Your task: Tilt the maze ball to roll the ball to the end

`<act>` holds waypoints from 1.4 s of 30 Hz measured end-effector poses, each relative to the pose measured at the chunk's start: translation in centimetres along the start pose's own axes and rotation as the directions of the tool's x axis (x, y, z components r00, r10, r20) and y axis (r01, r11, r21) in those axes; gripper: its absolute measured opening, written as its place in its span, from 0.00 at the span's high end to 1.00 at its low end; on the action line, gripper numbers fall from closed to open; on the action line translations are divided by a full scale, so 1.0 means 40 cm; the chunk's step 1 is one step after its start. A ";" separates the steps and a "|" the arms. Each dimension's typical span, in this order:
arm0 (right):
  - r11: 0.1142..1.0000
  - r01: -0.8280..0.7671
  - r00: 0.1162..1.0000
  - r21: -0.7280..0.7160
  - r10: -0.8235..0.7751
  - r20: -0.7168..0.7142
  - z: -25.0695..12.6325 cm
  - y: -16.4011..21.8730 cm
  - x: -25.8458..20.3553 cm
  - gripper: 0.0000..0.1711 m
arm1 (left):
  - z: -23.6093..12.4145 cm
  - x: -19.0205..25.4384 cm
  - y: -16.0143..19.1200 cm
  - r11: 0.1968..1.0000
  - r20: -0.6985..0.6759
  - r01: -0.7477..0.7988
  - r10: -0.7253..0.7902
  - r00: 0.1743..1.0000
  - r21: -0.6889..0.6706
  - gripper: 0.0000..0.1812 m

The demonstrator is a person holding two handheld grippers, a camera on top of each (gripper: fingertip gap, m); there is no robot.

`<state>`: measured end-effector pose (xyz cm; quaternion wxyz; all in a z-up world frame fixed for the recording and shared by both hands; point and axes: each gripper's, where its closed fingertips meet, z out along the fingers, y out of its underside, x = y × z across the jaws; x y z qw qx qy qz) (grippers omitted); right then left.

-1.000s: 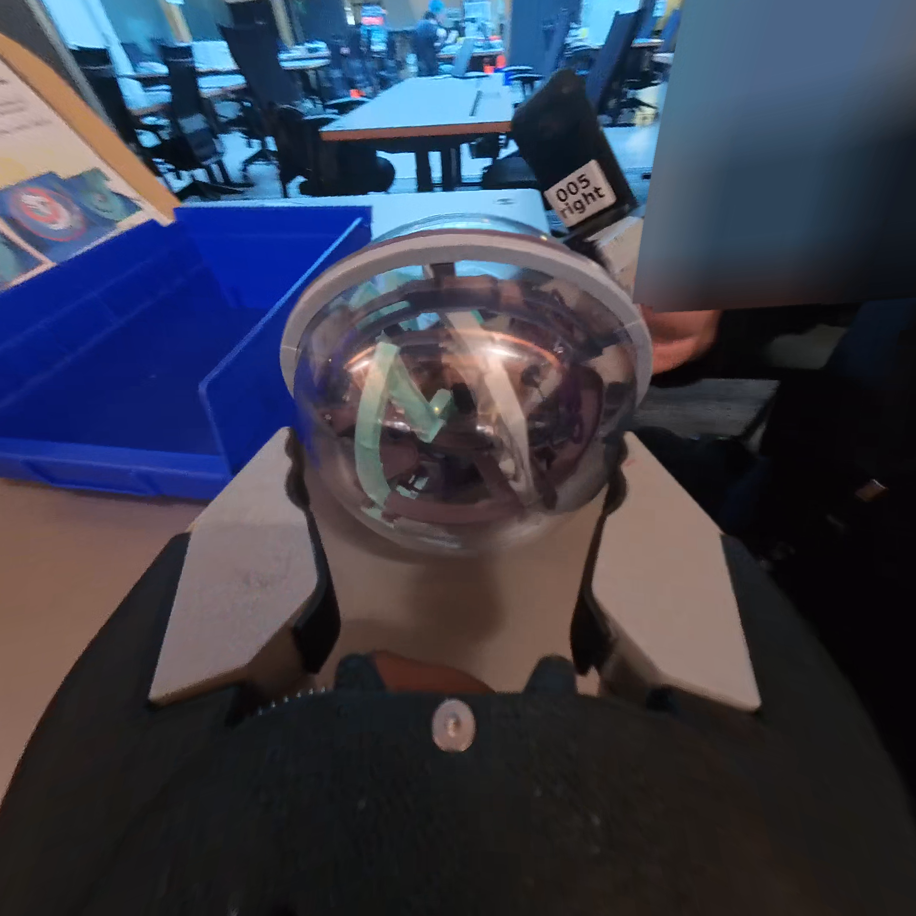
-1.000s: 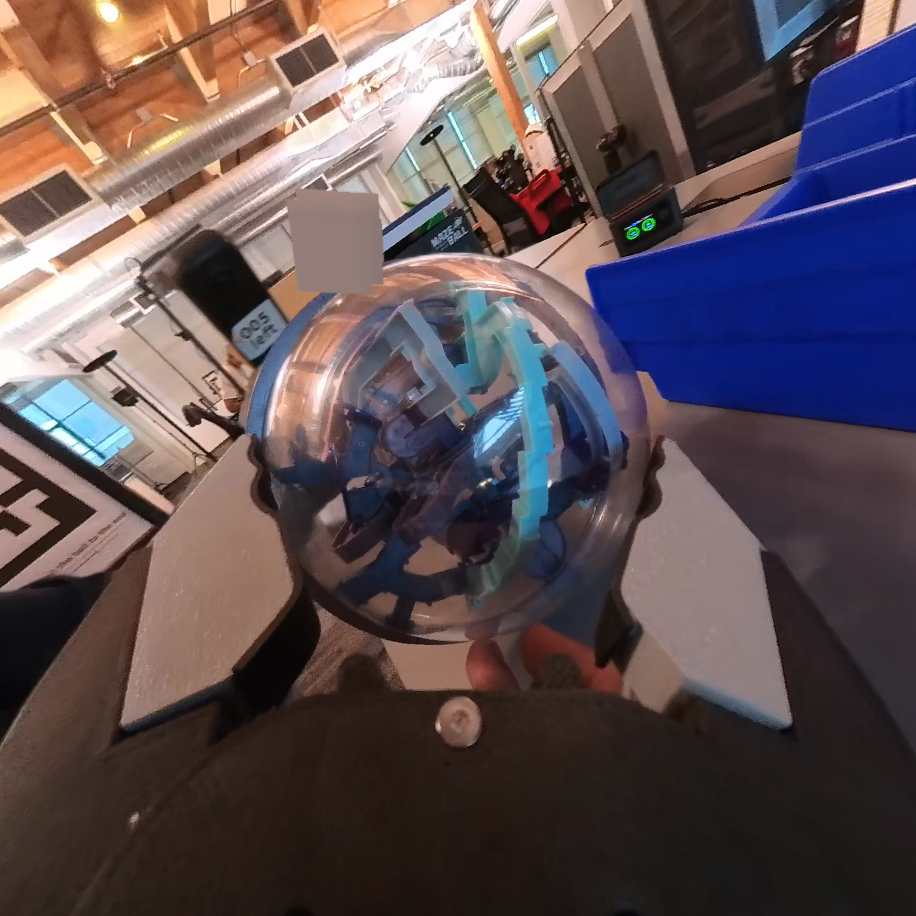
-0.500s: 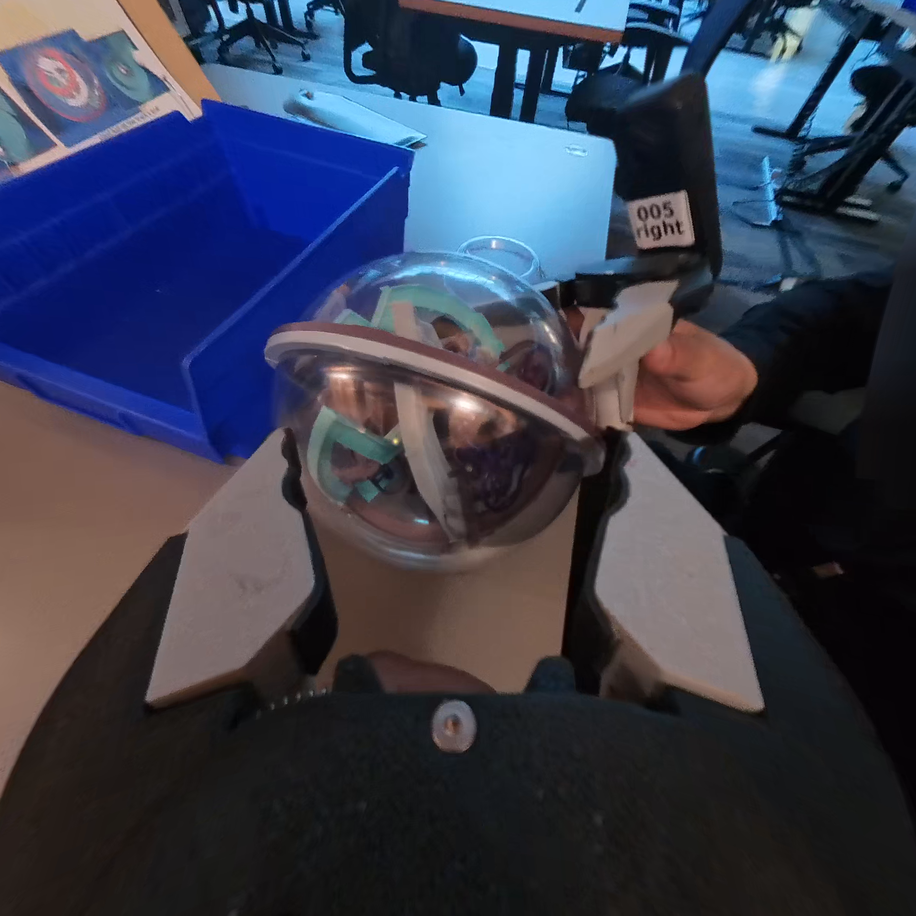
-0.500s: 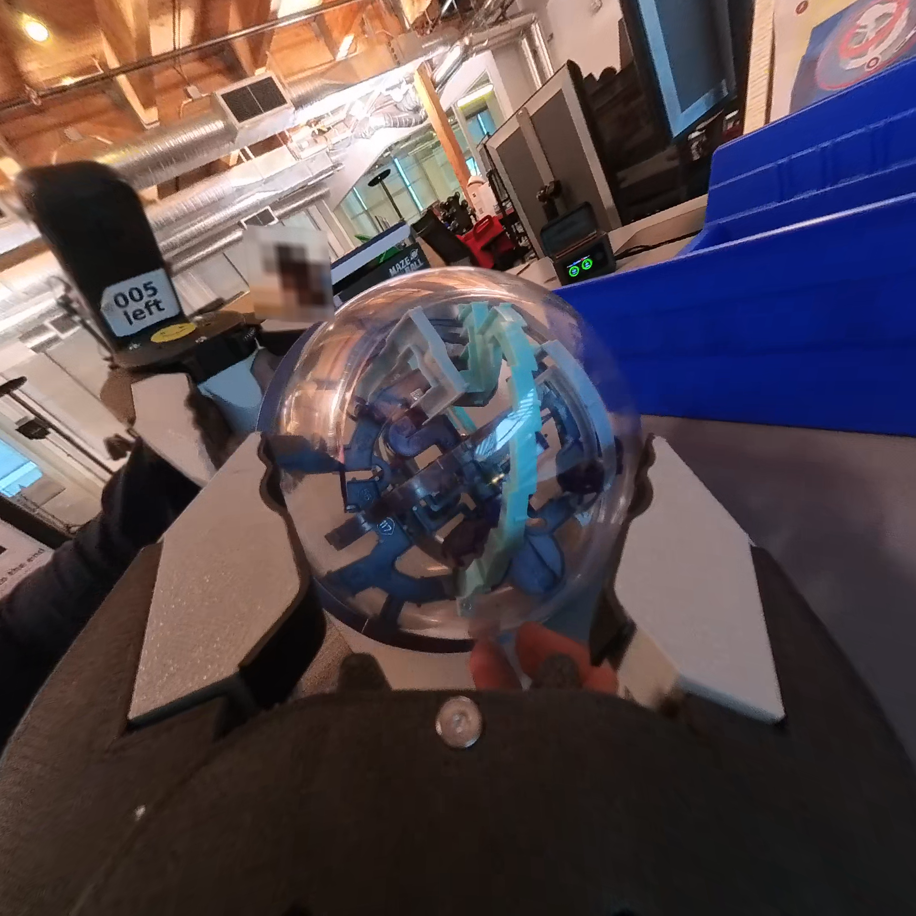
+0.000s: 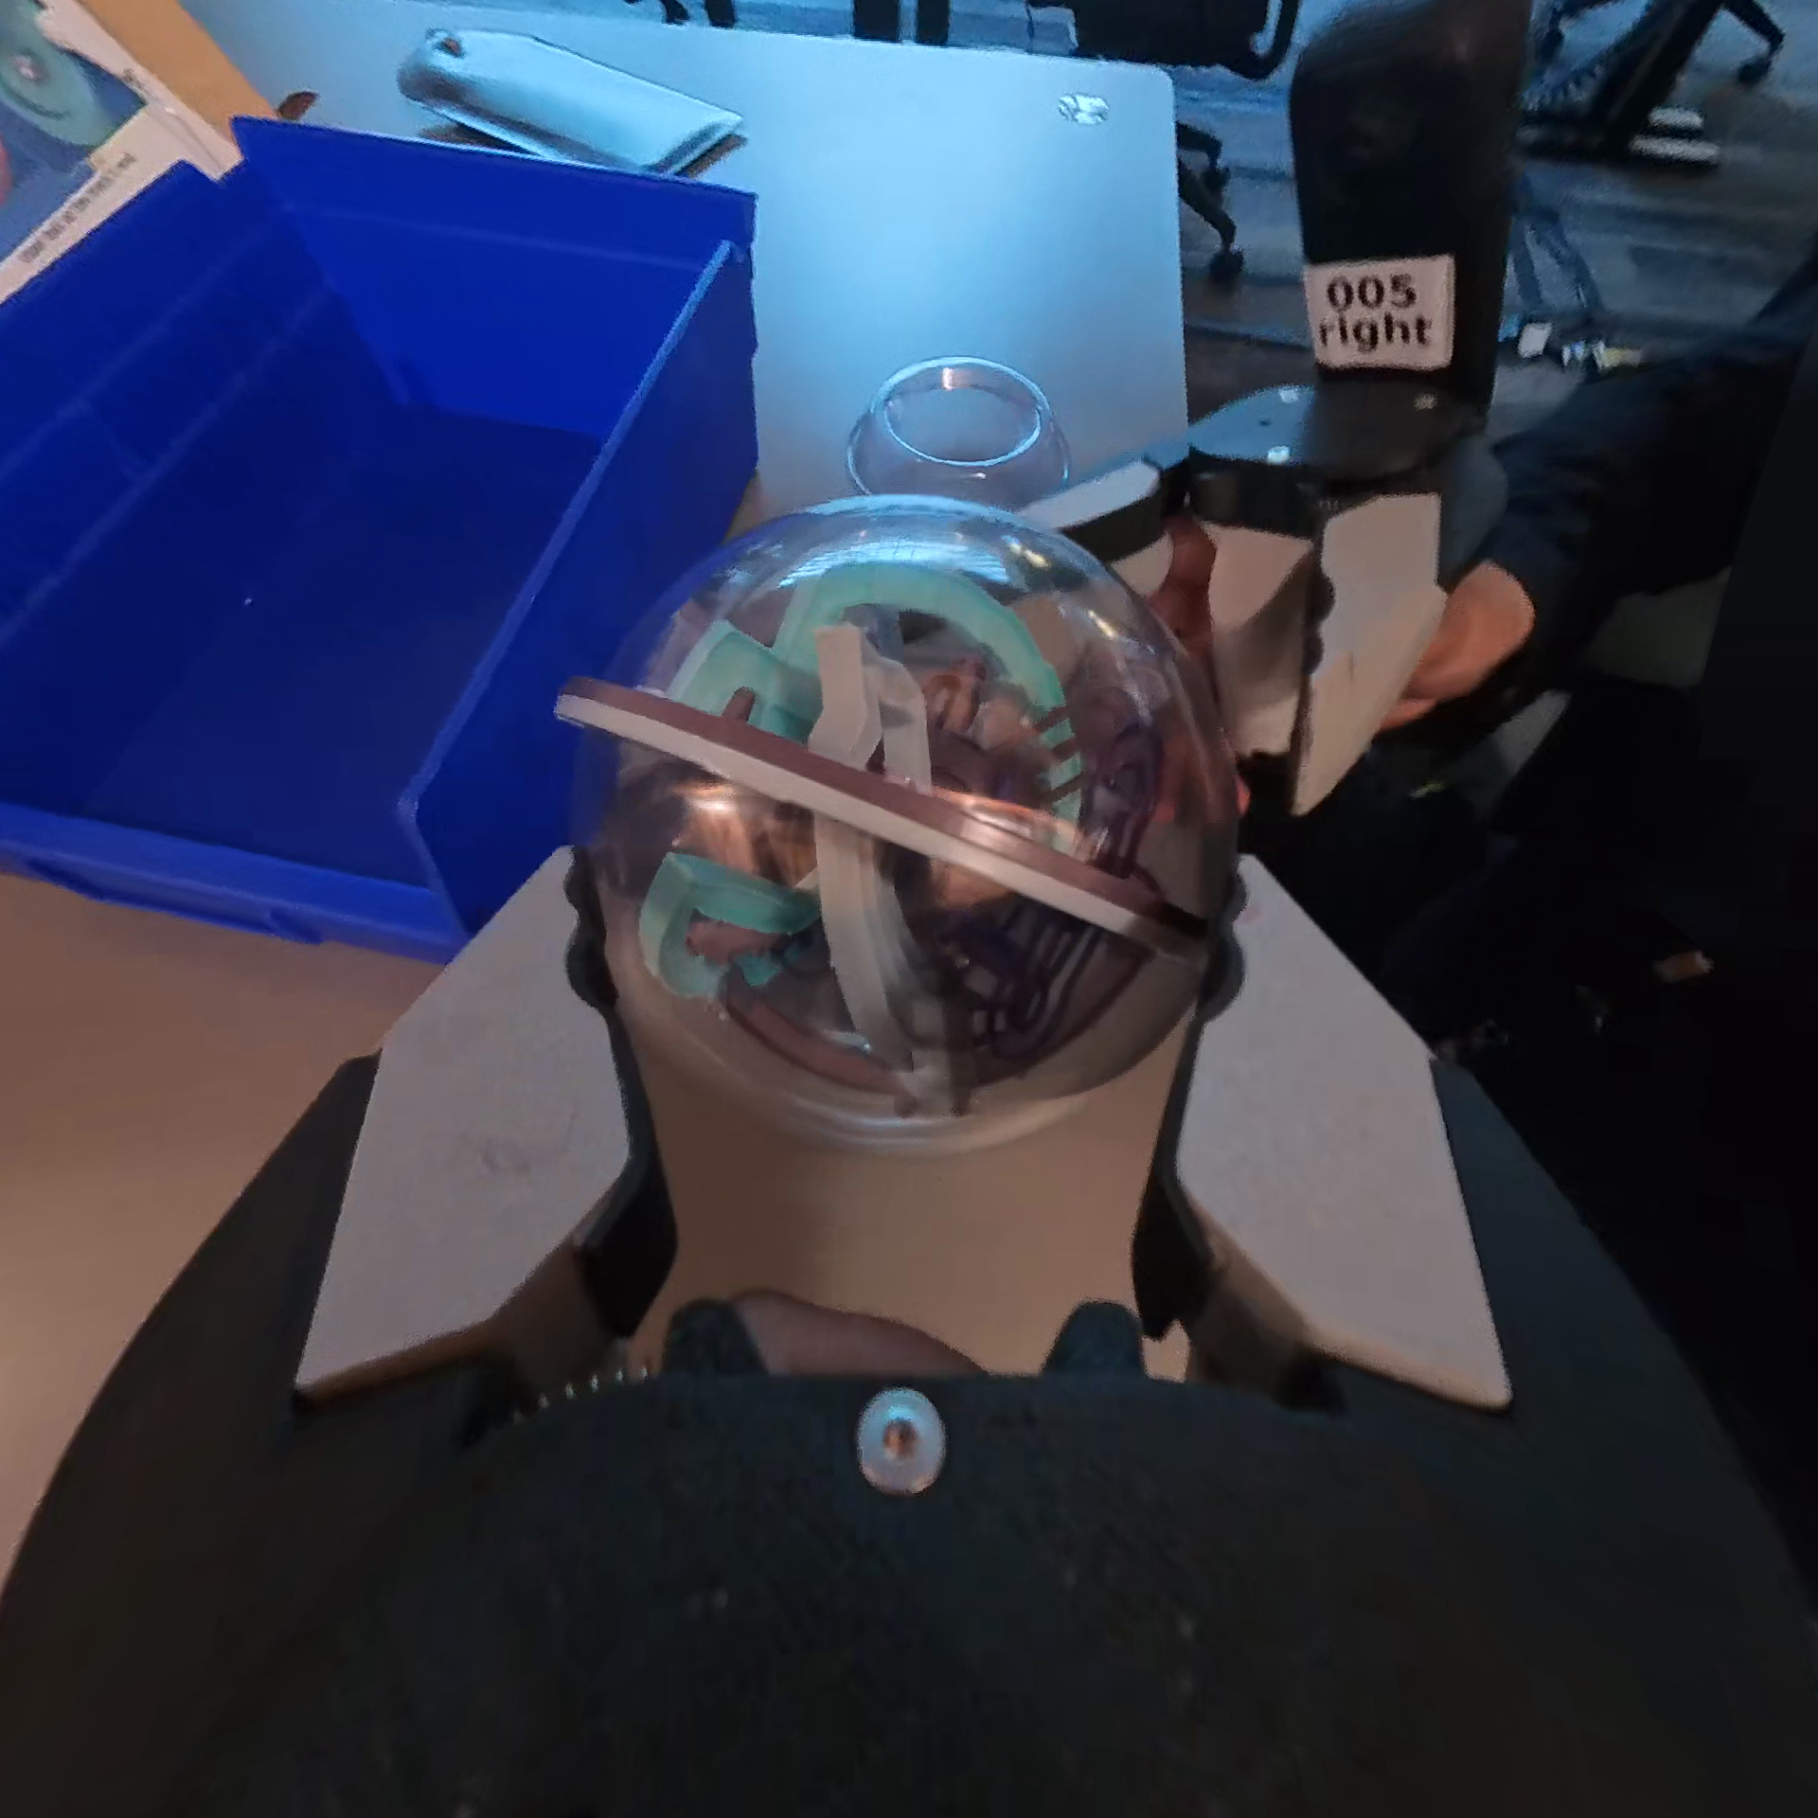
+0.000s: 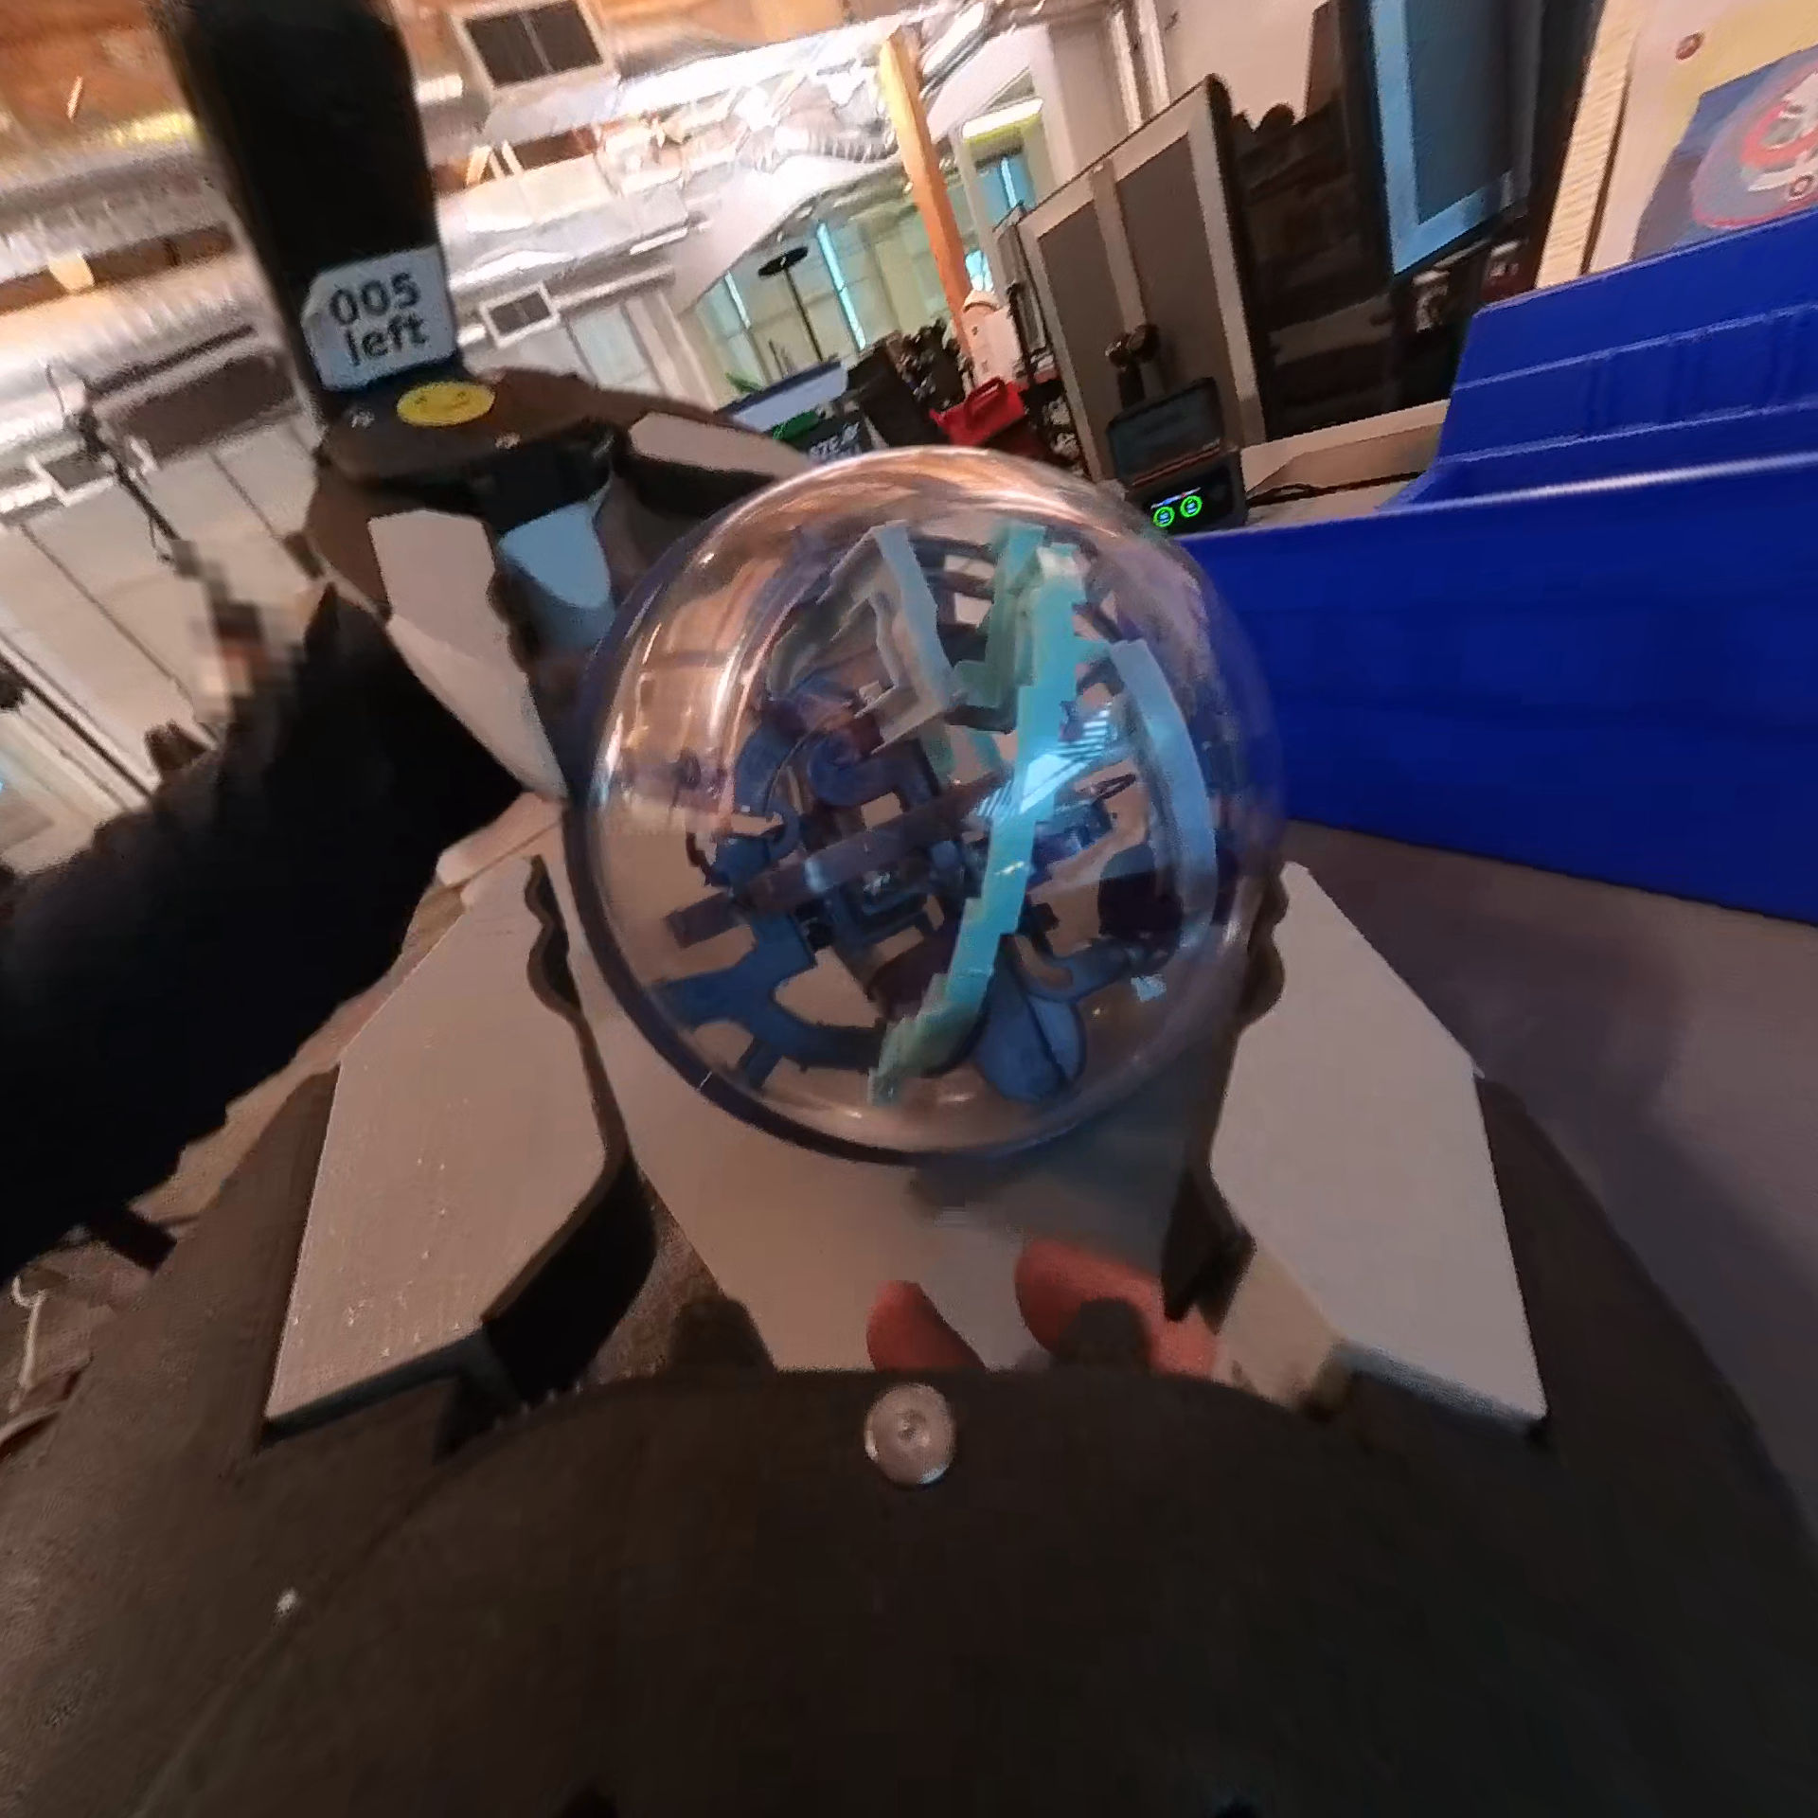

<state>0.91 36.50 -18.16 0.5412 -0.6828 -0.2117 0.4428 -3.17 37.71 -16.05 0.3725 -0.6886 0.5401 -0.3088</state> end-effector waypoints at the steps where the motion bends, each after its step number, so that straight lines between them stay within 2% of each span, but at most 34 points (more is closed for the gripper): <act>1: 1.000 0.024 1.000 -0.015 -0.024 0.012 -0.004 0.001 -0.002 0.21 | 0.001 -0.003 0.003 0.999 -0.010 -0.030 0.030 1.000 -0.013 0.34; 6: 0.988 0.113 0.992 -0.109 -0.105 0.071 -0.015 -0.008 0.008 0.18 | 0.015 -0.017 0.006 0.988 -0.059 -0.140 0.137 0.989 -0.060 0.34; 10: 0.981 0.118 0.993 -0.154 -0.112 0.049 -0.020 -0.007 0.029 0.25 | 0.025 -0.020 -0.003 0.982 -0.121 -0.181 0.174 0.977 -0.053 0.33; 16: 0.963 0.209 0.977 -0.170 -0.199 0.072 -0.042 -0.001 0.017 0.29 | 0.020 -0.024 -0.005 0.974 -0.210 -0.220 0.205 0.956 -0.051 0.34; 20: 0.950 0.287 0.957 -0.126 -0.277 0.089 -0.063 -0.068 0.051 0.26 | 0.025 -0.019 -0.022 0.972 -0.267 -0.233 0.220 0.938 -0.016 0.36; 25: 0.900 0.410 0.888 -0.149 -0.357 0.289 -0.043 -0.105 0.102 0.18 | 0.044 -0.020 -0.035 0.971 -0.316 -0.239 0.227 0.921 -0.002 0.36; 27: 0.872 0.465 0.845 -0.155 -0.385 0.371 -0.030 -0.108 0.123 0.18 | 0.049 -0.018 -0.038 0.968 -0.334 -0.251 0.237 0.912 0.001 0.36; 30: 0.823 0.516 0.779 -0.238 -0.336 0.529 -0.020 -0.070 0.125 0.18 | 0.055 -0.013 -0.042 0.964 -0.361 -0.267 0.249 0.899 -0.001 0.36; 32: 0.807 0.526 0.749 -0.269 -0.289 0.597 -0.009 -0.050 0.121 0.14 | 0.058 -0.009 -0.044 0.961 -0.377 -0.275 0.253 0.891 -0.006 0.36; 34: 0.801 0.510 0.717 -0.313 -0.195 0.669 -0.012 -0.029 0.105 0.16 | 0.061 -0.005 -0.046 0.959 -0.393 -0.282 0.258 0.883 -0.004 0.36; 38: 0.800 0.469 0.683 -0.373 -0.060 0.728 -0.015 0.010 0.079 0.18 | 0.070 0.001 -0.049 0.968 -0.376 -0.249 0.227 0.899 -0.012 0.33; 42: 0.823 0.471 0.682 -0.318 -0.111 0.723 -0.015 0.009 0.060 0.18 | 0.059 0.003 -0.012 0.990 -0.257 -0.134 0.116 0.959 -0.052 0.27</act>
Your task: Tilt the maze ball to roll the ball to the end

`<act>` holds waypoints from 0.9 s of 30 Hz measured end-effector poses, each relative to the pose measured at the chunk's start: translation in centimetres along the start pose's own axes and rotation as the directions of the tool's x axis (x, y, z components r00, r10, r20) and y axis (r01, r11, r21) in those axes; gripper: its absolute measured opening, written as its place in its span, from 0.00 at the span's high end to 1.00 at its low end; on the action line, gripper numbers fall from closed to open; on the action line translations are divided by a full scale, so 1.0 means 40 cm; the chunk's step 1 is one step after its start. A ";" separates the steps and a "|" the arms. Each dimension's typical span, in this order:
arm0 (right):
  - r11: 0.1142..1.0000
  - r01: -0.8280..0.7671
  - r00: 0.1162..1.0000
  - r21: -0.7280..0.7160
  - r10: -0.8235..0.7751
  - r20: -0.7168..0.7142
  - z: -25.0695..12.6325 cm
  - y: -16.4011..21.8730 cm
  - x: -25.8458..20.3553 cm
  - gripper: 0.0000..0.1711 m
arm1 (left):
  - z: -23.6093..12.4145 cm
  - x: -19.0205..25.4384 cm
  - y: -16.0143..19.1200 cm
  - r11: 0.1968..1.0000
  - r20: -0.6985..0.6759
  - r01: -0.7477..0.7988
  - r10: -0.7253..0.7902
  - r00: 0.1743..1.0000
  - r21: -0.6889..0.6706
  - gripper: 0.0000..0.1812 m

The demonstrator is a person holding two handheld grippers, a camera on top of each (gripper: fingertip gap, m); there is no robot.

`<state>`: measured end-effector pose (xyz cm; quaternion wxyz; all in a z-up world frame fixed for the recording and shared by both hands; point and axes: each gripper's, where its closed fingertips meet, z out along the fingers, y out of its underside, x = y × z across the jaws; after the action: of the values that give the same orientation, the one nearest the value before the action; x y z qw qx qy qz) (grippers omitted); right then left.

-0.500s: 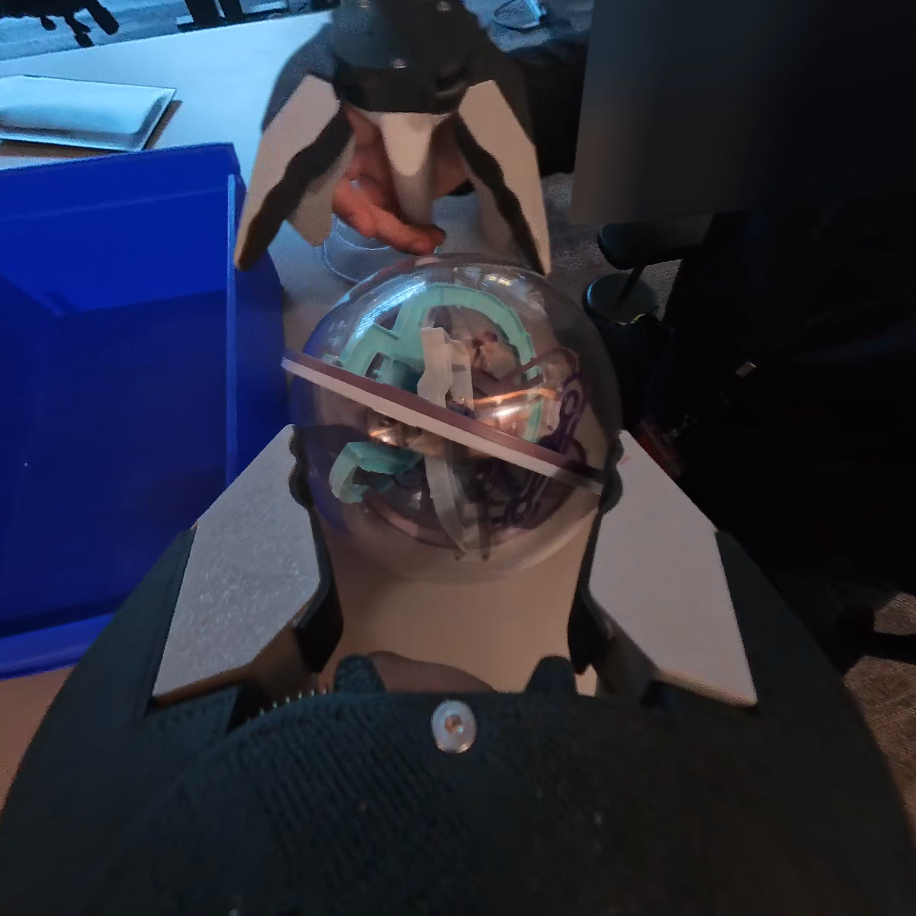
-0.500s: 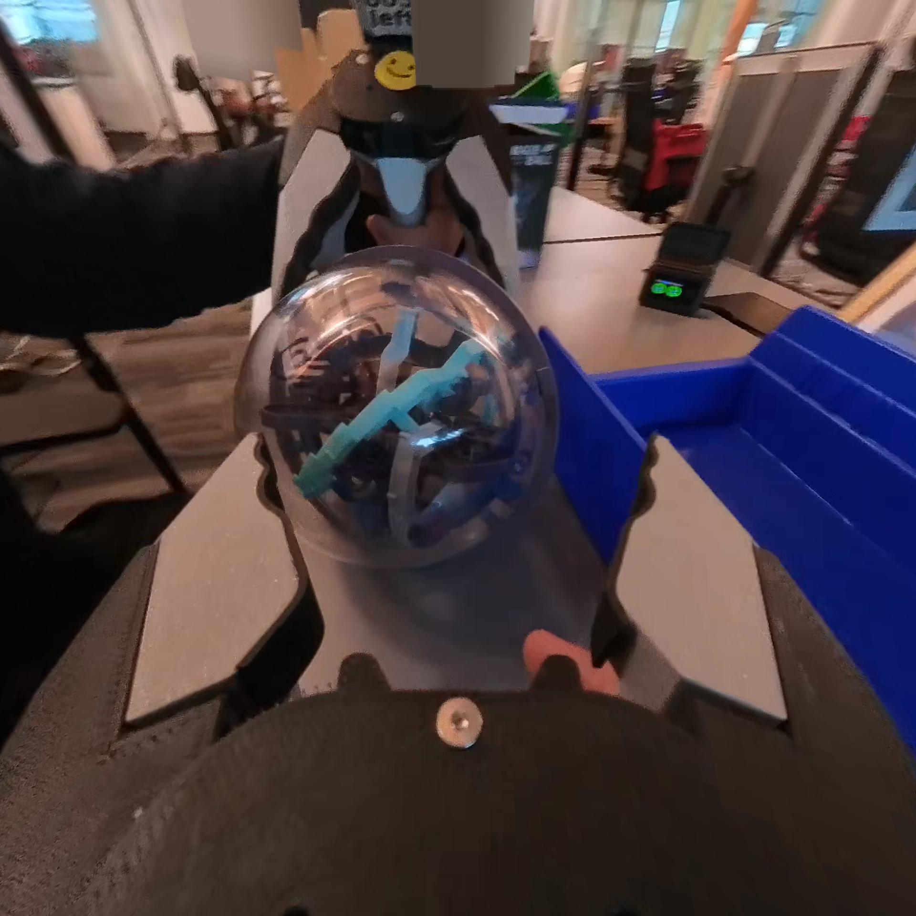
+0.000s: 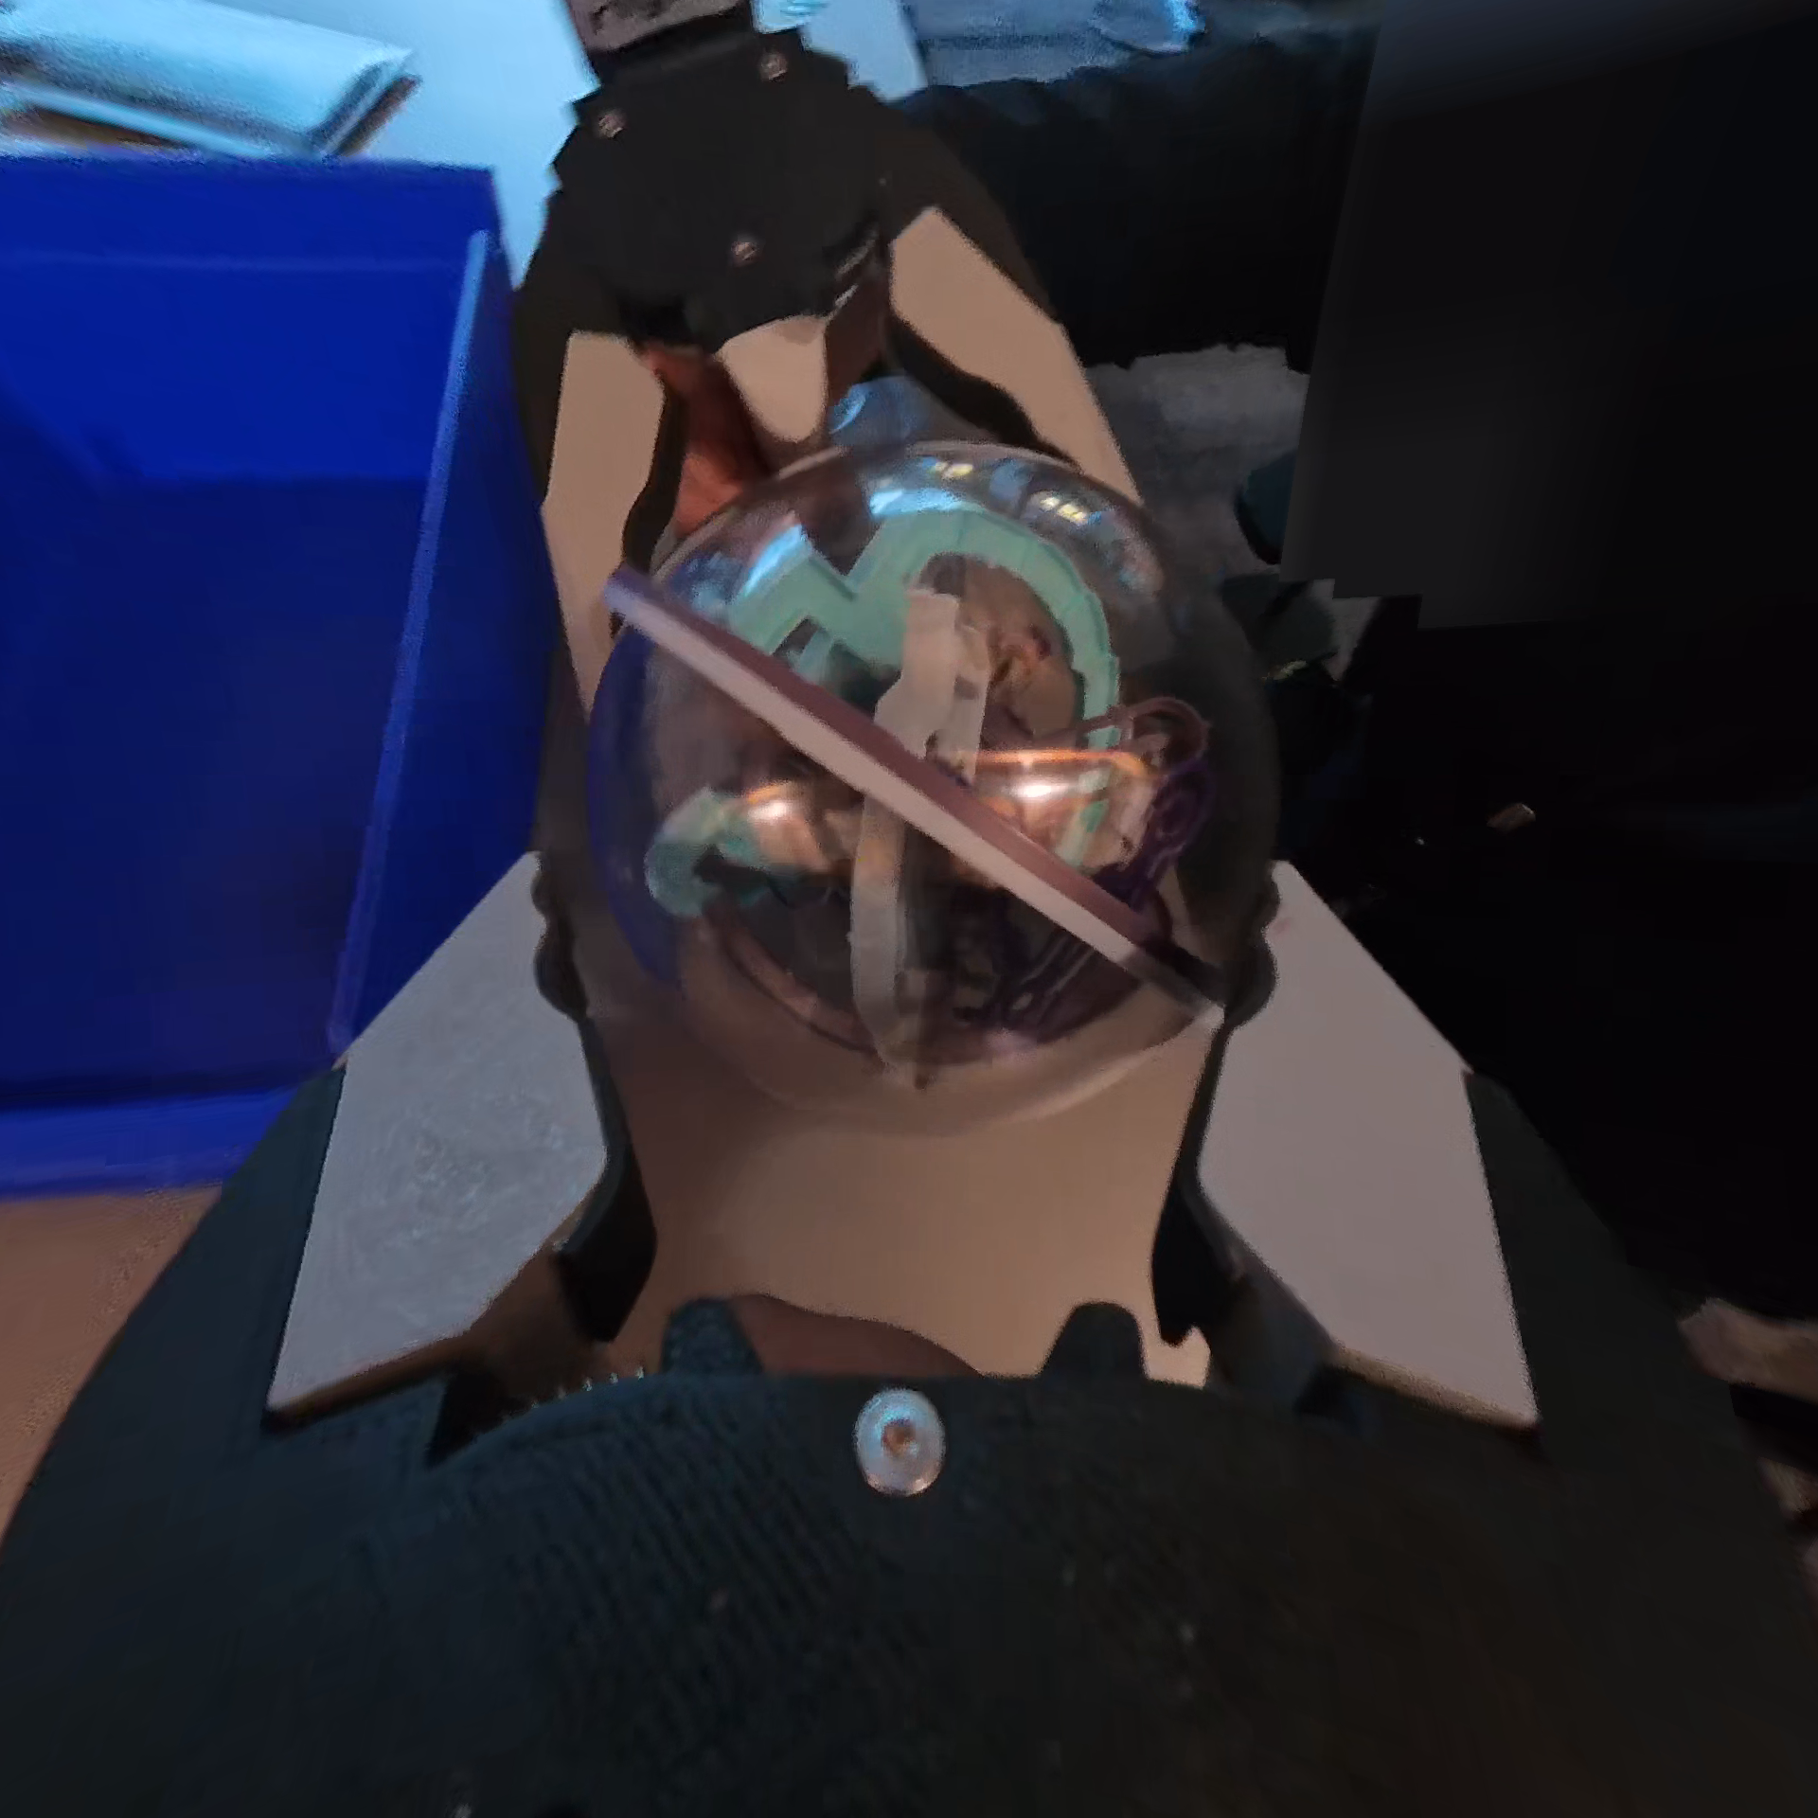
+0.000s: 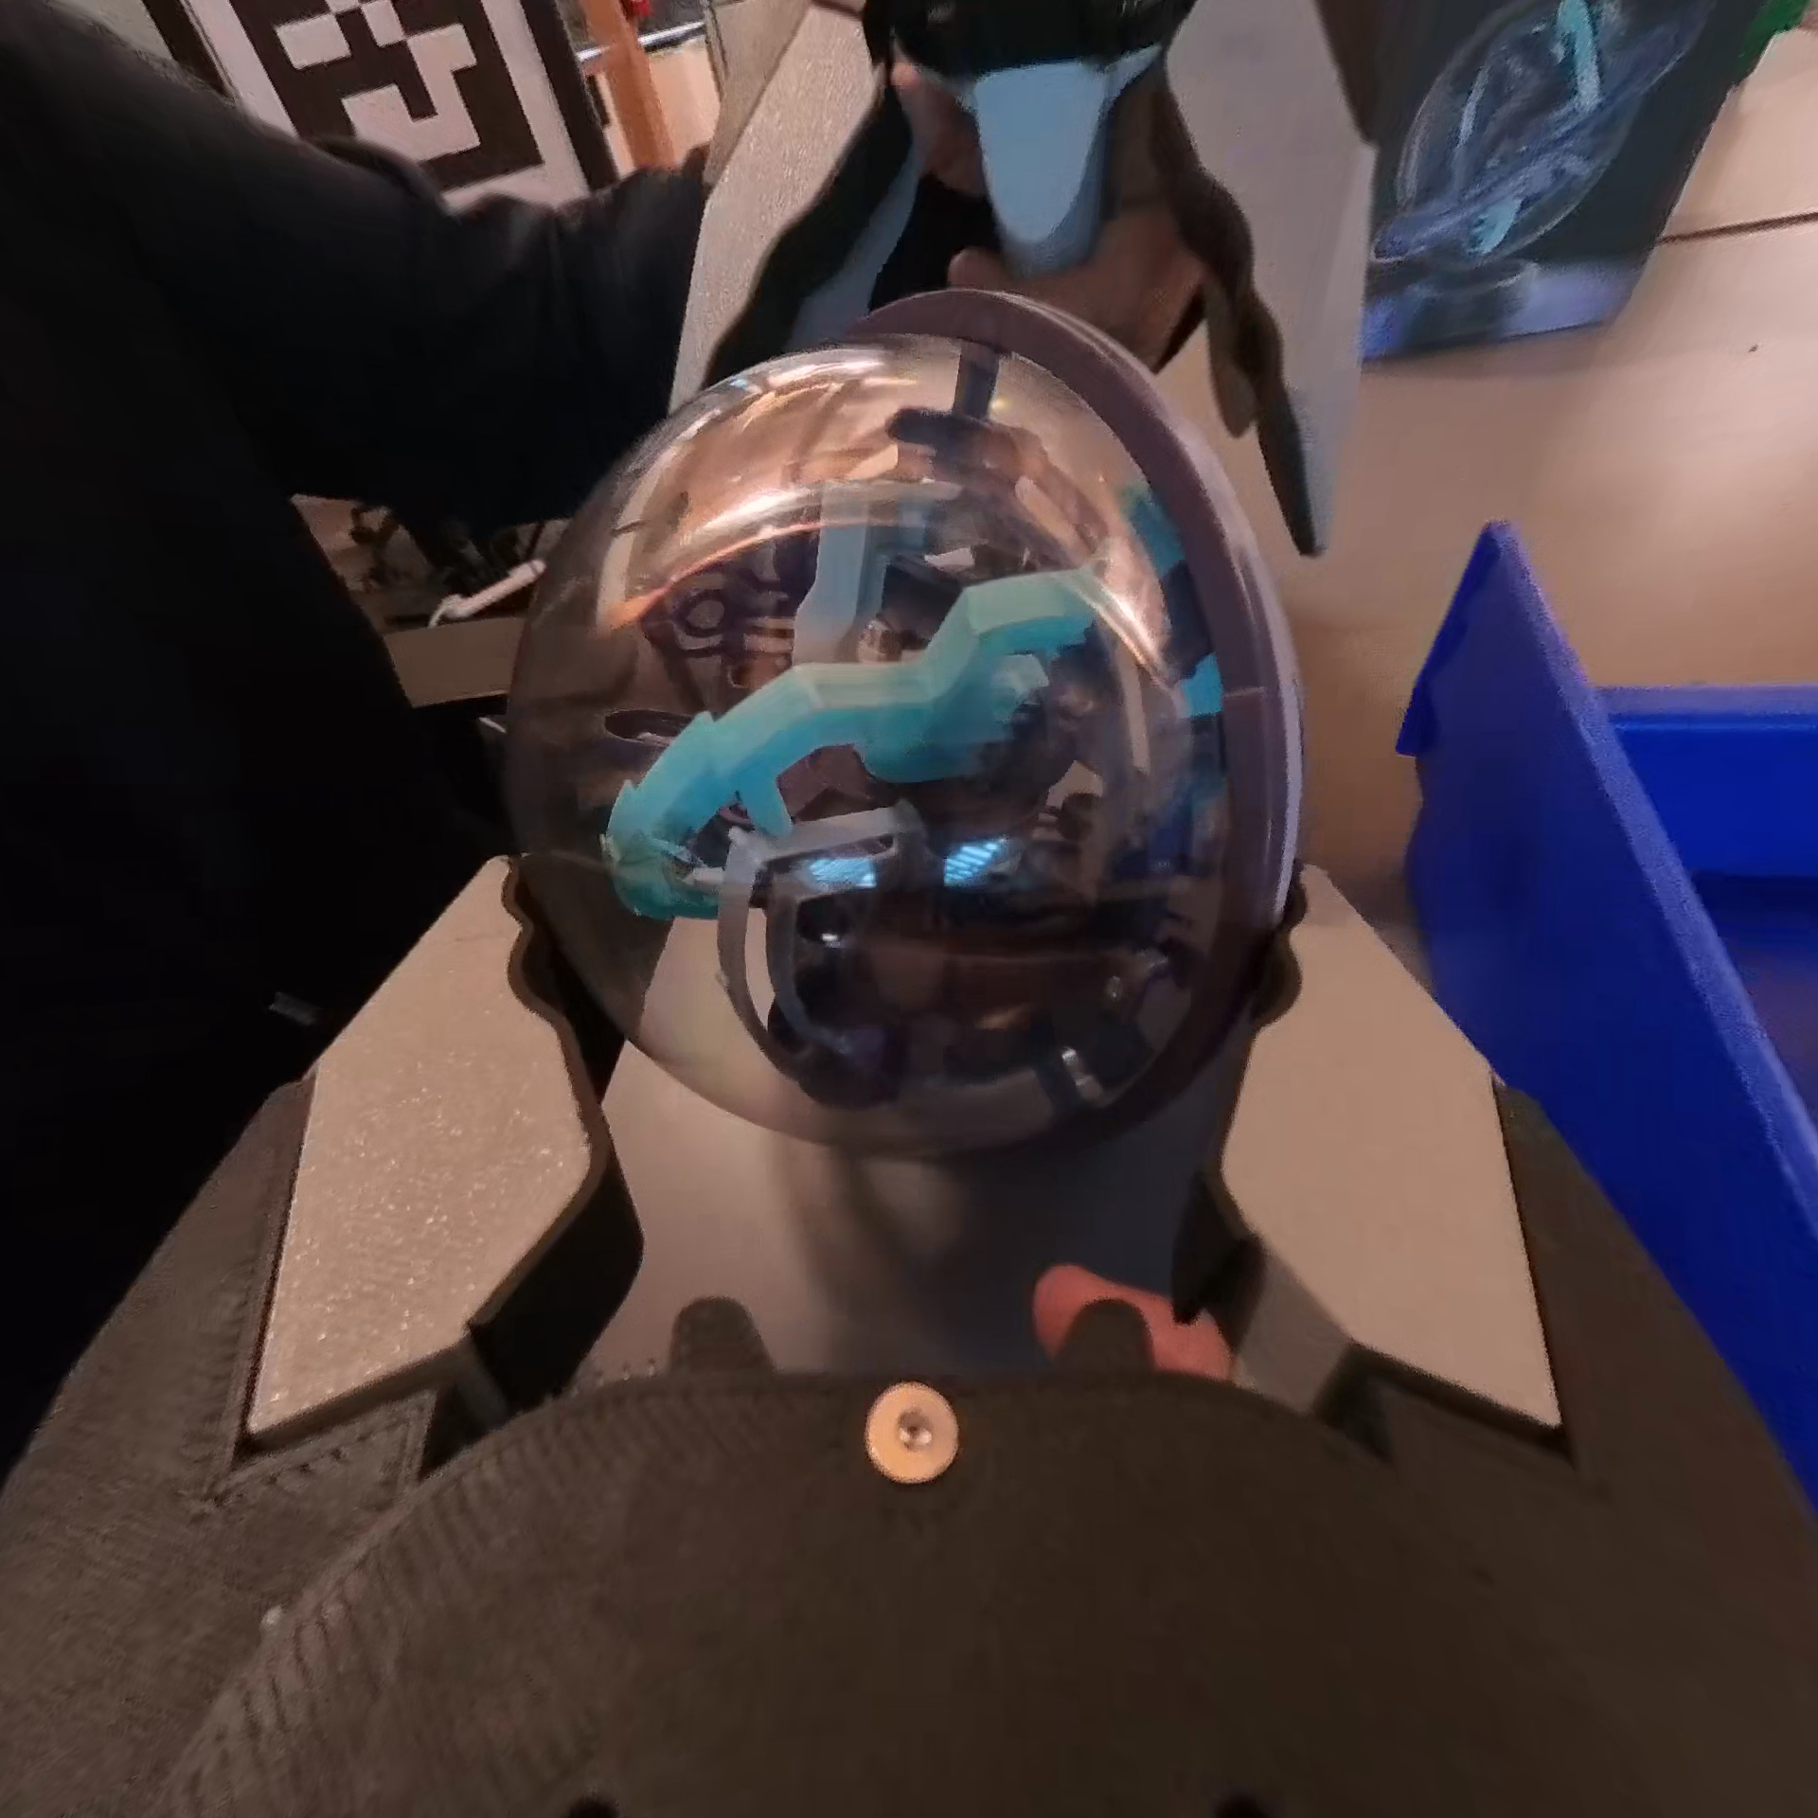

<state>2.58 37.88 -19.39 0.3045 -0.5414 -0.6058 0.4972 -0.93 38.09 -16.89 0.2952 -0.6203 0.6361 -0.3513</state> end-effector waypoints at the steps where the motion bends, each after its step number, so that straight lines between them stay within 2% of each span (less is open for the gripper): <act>1: 1.000 0.003 1.000 0.002 -0.003 -0.014 0.002 -0.001 -0.002 0.18 | -0.009 0.005 0.012 0.999 0.044 0.044 -0.044 0.998 0.012 0.29; 5: 1.000 0.022 0.998 0.006 -0.022 -0.060 0.010 -0.006 -0.009 0.18 | -0.040 0.038 0.046 0.975 0.230 0.177 -0.204 0.952 0.136 0.38; 7: 1.000 0.022 0.997 0.005 -0.021 -0.073 0.015 -0.006 -0.012 0.18 | -0.018 0.058 0.066 0.961 0.289 0.227 -0.264 0.920 0.156 0.36; 11: 0.999 -0.005 0.997 0.039 0.008 -0.076 0.021 -0.004 -0.016 0.18 | 0.021 0.065 0.081 0.955 0.389 0.236 -0.290 0.874 0.181 0.28; 14: 0.996 -0.061 0.996 0.059 0.064 -0.054 0.027 0.007 -0.015 0.16 | 0.022 0.062 0.080 0.956 0.382 0.213 -0.276 0.882 0.200 0.28; 20: 0.993 -0.111 0.994 0.037 0.111 0.019 0.050 0.031 -0.013 0.12 | 0.018 0.052 0.095 0.980 0.304 0.160 -0.190 0.933 0.121 0.29; 23: 0.981 -0.179 0.984 0.076 0.177 0.032 0.052 0.017 0.003 0.12 | 0.023 0.038 0.114 0.967 0.267 0.207 -0.242 0.933 0.150 0.28; 27: 0.994 -0.085 0.996 0.072 0.085 0.011 0.061 0.013 -0.009 0.12 | 0.041 0.054 0.147 0.980 0.309 0.166 -0.192 0.931 0.109 0.28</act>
<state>0.64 36.82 -20.58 0.3000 -0.5533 -0.5649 0.5336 -3.16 35.71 -22.49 0.3854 -0.7117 0.5063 -0.2975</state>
